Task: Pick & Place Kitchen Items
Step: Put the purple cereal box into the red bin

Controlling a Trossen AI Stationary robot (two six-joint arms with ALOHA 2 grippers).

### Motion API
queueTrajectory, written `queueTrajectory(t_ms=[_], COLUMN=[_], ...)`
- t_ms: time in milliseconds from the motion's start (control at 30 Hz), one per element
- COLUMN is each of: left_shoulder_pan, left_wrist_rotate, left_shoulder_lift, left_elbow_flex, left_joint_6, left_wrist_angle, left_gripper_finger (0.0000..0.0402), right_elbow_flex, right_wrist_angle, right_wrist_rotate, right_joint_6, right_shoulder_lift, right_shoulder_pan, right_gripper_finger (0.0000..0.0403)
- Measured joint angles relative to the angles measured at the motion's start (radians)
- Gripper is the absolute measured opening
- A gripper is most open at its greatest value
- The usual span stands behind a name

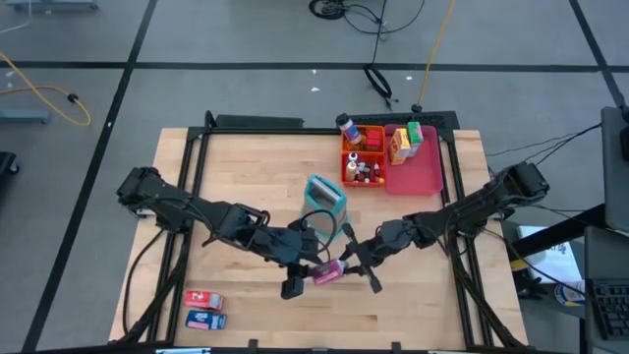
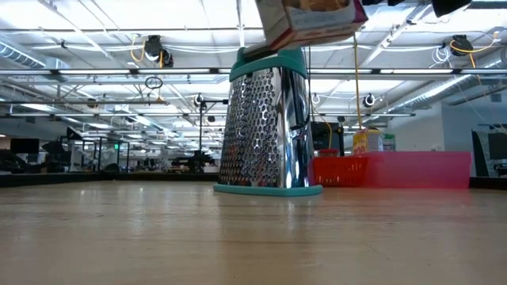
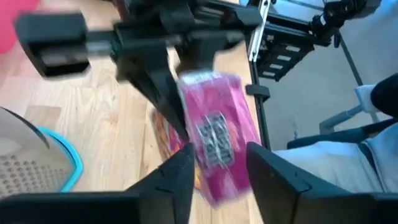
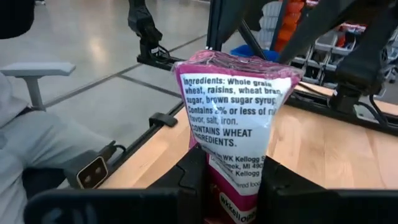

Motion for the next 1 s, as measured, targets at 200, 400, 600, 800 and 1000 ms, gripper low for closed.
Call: queueTrajectory(t_ms=[200, 400, 600, 800, 1000], left_shoulder_pan=[-0.028, -0.096, -0.178, -0.238, -0.289], left_wrist_rotate=[-0.001, -0.164, -0.322, -0.393, -0.473], left_shoulder_lift=[-0.017, -0.068, -0.077, -0.077, -0.077], left_elbow_flex=[0.0, 0.0, 0.0, 0.0, 0.0], left_joint_6=[-0.004, -0.037, -0.09, -0.145, -0.174], left_wrist_angle=[-0.014, -0.082, -0.163, -0.18, -0.185], left_gripper_finger=[0.0177, 0.0179, 0.0179, 0.0179, 0.0179], right_elbow_flex=[-0.014, -0.121, -0.236, -0.349, -0.412], right_wrist_angle=[-0.115, -0.128, -0.124, -0.132, -0.194], right_wrist_rotate=[0.002, 0.12, 0.244, 0.438, 0.671], right_joint_6=[0.001, 0.023, 0.031, 0.029, 0.03], right_shoulder_lift=[-0.083, -0.226, -0.423, -0.609, -0.741], right_shoulder_pan=[0.001, 0.008, 0.04, 0.087, 0.116], right_gripper_finger=[0.0059, 0.0059, 0.0059, 0.0059, 0.0059])
